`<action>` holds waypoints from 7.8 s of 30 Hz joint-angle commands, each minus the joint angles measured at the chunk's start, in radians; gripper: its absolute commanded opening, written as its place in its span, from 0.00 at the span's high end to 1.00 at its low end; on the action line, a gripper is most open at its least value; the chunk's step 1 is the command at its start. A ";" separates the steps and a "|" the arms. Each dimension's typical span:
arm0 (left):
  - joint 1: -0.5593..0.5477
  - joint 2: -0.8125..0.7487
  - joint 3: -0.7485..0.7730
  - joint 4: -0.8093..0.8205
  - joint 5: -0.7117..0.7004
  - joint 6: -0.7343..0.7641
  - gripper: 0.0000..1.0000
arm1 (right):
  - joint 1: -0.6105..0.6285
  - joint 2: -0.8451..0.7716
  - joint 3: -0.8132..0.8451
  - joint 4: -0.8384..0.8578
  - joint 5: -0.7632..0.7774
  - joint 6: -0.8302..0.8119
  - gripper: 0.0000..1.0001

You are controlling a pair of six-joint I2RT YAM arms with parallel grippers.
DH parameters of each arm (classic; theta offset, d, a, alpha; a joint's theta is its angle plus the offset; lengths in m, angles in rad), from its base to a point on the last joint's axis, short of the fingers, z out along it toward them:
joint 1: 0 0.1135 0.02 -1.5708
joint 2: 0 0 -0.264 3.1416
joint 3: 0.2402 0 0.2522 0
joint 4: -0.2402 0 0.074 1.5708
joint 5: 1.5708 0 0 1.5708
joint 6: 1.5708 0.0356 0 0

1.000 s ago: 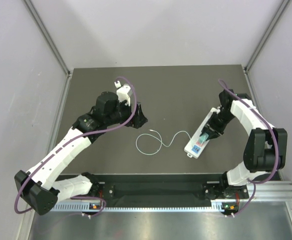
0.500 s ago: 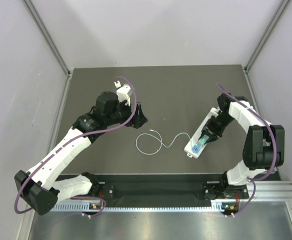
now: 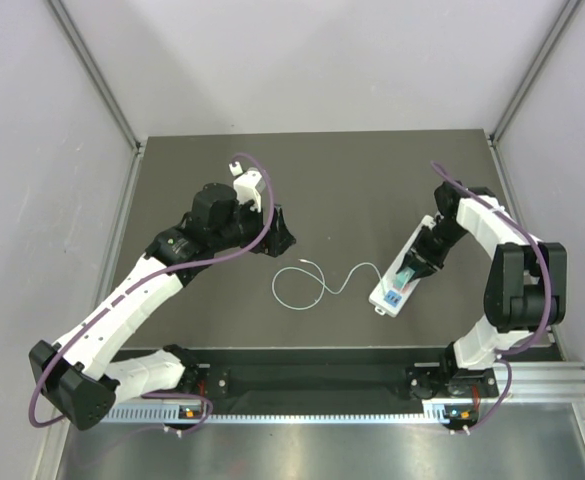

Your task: Insert the plug

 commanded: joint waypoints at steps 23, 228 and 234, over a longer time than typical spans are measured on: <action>-0.002 -0.012 -0.001 0.020 0.004 0.016 0.19 | -0.007 -0.018 0.006 -0.025 0.017 -0.023 1.00; -0.013 -0.005 -0.029 0.047 0.029 0.004 0.19 | 0.313 -0.321 -0.178 0.186 0.528 0.321 0.54; -0.016 -0.001 -0.026 0.047 0.029 0.004 0.19 | 0.320 -0.326 -0.203 0.232 0.519 0.322 0.58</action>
